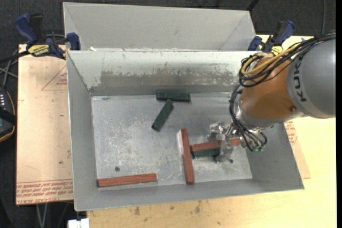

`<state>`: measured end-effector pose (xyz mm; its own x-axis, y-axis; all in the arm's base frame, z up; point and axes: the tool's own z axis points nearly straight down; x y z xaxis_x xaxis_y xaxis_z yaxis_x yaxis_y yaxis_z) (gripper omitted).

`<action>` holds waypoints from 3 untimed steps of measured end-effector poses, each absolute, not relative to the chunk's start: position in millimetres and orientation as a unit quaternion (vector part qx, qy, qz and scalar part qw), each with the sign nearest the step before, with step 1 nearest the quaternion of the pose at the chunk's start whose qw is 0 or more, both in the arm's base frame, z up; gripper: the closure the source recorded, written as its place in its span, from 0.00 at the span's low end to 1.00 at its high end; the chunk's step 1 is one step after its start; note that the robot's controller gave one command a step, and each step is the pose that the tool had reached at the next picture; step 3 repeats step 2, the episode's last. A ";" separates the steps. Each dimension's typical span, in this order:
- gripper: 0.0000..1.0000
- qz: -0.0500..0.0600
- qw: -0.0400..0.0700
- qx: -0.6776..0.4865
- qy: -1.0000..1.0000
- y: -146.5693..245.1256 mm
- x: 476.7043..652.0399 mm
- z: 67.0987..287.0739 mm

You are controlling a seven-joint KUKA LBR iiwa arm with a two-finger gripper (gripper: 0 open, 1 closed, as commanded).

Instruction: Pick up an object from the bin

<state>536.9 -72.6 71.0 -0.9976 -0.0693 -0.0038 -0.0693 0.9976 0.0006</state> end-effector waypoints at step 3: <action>1.00 0.000 0.006 -0.069 0.998 -43.4 532.4 261.6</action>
Offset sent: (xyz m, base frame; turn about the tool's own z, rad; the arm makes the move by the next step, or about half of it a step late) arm -0.0069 0.0272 0.1866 -0.0660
